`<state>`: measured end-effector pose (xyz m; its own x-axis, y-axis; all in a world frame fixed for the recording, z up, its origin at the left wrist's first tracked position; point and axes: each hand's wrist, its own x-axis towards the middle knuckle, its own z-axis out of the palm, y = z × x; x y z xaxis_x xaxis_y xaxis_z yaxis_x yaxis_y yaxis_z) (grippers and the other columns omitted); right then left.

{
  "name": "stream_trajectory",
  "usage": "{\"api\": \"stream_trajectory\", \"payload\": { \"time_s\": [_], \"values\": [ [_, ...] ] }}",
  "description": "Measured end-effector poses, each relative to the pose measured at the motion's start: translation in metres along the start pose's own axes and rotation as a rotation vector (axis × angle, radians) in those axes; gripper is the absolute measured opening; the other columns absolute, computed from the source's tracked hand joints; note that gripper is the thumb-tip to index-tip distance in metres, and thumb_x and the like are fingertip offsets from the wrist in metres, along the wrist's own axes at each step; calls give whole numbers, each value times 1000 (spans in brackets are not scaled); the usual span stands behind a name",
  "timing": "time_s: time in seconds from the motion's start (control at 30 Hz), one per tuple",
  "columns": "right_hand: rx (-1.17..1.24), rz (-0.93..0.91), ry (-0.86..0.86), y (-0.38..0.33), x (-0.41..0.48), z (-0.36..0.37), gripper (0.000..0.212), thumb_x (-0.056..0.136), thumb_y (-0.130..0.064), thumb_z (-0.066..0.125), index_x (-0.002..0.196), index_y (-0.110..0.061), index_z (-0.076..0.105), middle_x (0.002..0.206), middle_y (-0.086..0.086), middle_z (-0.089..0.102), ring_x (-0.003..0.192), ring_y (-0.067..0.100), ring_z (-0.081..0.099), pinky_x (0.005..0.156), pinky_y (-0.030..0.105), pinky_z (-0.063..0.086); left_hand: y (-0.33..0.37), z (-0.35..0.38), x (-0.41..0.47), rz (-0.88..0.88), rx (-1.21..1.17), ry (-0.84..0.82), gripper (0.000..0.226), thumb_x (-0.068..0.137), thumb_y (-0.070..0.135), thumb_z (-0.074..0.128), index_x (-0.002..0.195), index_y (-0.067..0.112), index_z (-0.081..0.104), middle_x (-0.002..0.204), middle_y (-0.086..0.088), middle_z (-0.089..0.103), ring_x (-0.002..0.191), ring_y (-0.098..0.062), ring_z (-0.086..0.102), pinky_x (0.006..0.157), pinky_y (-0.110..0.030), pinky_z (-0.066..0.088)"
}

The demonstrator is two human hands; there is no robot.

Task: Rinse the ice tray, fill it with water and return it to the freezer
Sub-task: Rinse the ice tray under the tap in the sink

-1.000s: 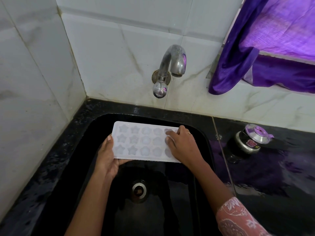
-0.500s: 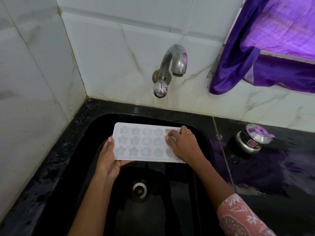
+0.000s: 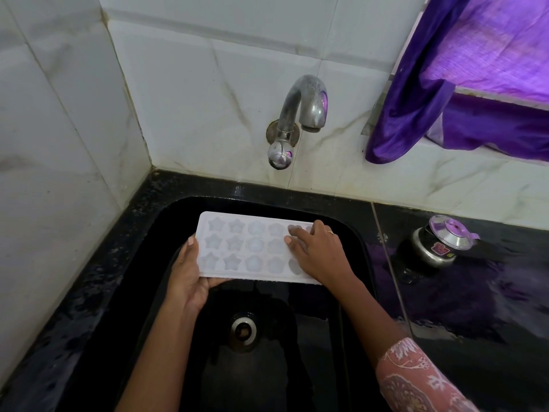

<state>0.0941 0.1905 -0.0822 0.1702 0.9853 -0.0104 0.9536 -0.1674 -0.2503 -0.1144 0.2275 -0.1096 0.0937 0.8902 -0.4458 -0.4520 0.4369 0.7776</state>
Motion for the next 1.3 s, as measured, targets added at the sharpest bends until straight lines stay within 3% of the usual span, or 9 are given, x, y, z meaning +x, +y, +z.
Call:
{"api": "stream_trajectory", "payload": {
  "time_s": [0.17, 0.33, 0.5, 0.77, 0.97, 1.3],
  "values": [
    [43, 9, 12, 3, -1, 0, 34, 96, -39, 39, 118, -19, 57, 105, 8, 47, 100, 23, 46, 86, 32, 37, -1, 0, -1, -5, -3, 2, 37, 98, 39, 34, 126, 19, 50, 100, -2, 66, 87, -22, 65, 50, -36, 57],
    [10, -16, 129, -7, -1, -5, 33, 97, -33, 38, 123, -18, 51, 111, 9, 47, 103, 23, 45, 85, 33, 33, -2, 2, 0, 4, 13, 14, 36, 98, 40, 35, 124, 20, 51, 101, -2, 66, 88, -22, 65, 52, -38, 58],
    [-58, -108, 0, -18, 4, -2, 36, 98, -35, 34, 128, -25, 51, 104, 7, 45, 98, 23, 44, 80, 31, 32, -3, 4, 1, -1, 30, 8, 36, 98, 40, 35, 124, 21, 52, 104, -2, 66, 90, -22, 65, 52, -37, 57],
    [23, -114, -15, -21, 10, 6, 31, 96, -31, 39, 121, -24, 55, 93, 2, 39, 96, 24, 47, 79, 30, 32, -5, 1, 0, -29, -24, 17, 34, 98, 38, 35, 123, 21, 52, 103, -3, 67, 90, -24, 66, 55, -40, 58],
    [-64, -104, -42, -13, 11, 1, 35, 98, -37, 36, 124, -24, 54, 105, 7, 48, 99, 22, 46, 81, 30, 31, -3, 2, 0, -18, -13, 16, 35, 98, 39, 35, 122, 20, 52, 100, -3, 67, 88, -23, 65, 51, -38, 57],
    [-21, -92, -36, -19, 14, -1, 36, 97, -41, 35, 124, -26, 54, 107, 5, 49, 102, 21, 47, 78, 27, 29, -2, 5, -1, -14, -25, 13, 35, 98, 38, 36, 124, 20, 52, 103, -3, 66, 89, -24, 65, 52, -40, 58]
  ]
}}
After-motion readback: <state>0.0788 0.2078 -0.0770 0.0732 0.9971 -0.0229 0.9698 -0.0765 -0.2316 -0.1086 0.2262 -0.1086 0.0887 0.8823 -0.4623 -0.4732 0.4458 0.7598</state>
